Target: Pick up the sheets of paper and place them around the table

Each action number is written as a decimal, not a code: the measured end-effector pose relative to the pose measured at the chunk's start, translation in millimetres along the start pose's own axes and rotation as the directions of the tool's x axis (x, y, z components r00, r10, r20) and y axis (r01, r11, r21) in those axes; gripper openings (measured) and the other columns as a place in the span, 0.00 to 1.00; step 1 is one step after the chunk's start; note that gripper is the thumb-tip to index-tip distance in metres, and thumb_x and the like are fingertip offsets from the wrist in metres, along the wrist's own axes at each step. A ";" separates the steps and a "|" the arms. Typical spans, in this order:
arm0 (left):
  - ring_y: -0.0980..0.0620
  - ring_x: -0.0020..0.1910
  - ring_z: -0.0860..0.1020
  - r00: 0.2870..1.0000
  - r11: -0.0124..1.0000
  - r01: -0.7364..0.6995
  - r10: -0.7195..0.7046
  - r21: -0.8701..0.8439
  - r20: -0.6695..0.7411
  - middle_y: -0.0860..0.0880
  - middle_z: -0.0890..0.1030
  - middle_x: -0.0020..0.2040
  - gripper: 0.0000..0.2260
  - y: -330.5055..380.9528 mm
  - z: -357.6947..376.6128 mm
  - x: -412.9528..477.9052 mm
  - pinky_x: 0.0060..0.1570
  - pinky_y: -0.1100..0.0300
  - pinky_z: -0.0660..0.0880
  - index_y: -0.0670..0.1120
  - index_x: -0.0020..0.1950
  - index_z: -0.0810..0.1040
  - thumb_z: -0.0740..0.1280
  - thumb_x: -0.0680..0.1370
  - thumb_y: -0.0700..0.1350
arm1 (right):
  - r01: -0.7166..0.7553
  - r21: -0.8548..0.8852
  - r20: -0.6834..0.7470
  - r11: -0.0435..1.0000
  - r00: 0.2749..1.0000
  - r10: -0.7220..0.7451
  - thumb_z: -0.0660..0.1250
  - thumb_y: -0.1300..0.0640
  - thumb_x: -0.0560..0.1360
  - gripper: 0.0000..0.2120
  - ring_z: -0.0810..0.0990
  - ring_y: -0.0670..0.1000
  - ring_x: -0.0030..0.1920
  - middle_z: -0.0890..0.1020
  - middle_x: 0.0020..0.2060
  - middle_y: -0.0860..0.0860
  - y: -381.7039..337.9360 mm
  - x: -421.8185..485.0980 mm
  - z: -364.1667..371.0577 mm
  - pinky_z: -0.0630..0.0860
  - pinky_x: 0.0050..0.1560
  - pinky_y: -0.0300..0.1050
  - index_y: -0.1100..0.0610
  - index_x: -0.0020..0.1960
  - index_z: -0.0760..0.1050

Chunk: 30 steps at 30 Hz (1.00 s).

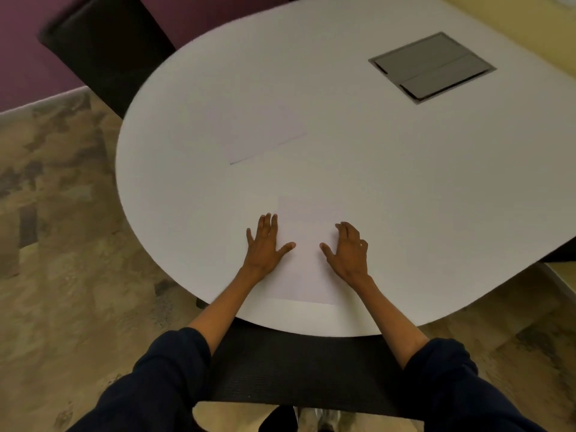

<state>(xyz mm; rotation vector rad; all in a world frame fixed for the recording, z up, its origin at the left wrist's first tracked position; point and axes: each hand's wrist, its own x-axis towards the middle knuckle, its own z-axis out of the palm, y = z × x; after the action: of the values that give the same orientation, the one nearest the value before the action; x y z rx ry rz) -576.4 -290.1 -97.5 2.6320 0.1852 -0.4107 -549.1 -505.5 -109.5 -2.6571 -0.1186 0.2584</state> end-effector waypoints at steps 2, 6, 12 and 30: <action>0.49 0.80 0.39 0.996 1.000 0.007 -0.009 -0.031 -0.084 0.46 0.42 0.81 0.38 6.9 -19.0 -11.2 0.78 0.43 0.39 0.44 0.80 0.40 0.54 0.81 0.63 | 0.038 0.037 -0.076 0.999 0.997 -0.035 0.63 0.45 0.78 0.30 0.62 0.54 0.75 0.65 0.73 0.54 -15.5 1.2 -14.4 0.60 0.71 0.57 0.59 0.74 0.63; 0.50 0.80 0.39 0.959 1.000 0.004 -0.011 -0.027 -0.283 0.46 0.42 0.81 0.37 17.6 -62.6 -41.1 0.78 0.45 0.40 0.44 0.80 0.40 0.52 0.81 0.62 | 0.138 0.096 -0.230 0.986 0.967 -0.113 0.63 0.47 0.78 0.28 0.66 0.55 0.72 0.69 0.71 0.54 -57.0 4.6 -50.5 0.61 0.69 0.57 0.59 0.73 0.64; 0.52 0.80 0.38 0.813 1.000 0.029 -0.024 -0.001 -0.582 0.47 0.42 0.81 0.36 23.5 -135.0 -90.7 0.79 0.48 0.39 0.45 0.80 0.40 0.50 0.81 0.63 | 0.347 0.139 -0.415 0.927 0.871 -0.264 0.61 0.45 0.79 0.28 0.64 0.53 0.74 0.68 0.73 0.54 -133.6 0.6 -109.0 0.59 0.71 0.57 0.58 0.74 0.63; 0.48 0.80 0.39 0.475 0.978 0.196 -0.158 -0.071 -0.866 0.45 0.43 0.81 0.35 -88.3 -281.0 -208.6 0.77 0.45 0.37 0.44 0.81 0.43 0.52 0.82 0.61 | 0.707 0.114 -0.490 0.698 0.651 -0.580 0.59 0.41 0.79 0.31 0.64 0.55 0.75 0.65 0.75 0.54 -358.0 -47.0 -121.3 0.60 0.74 0.58 0.56 0.77 0.60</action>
<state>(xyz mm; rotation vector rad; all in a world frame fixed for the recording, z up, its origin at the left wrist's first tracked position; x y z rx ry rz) -719.7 -93.2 169.0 2.5974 0.7865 0.9496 -584.8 -247.0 168.1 -2.1214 -0.8165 -0.5051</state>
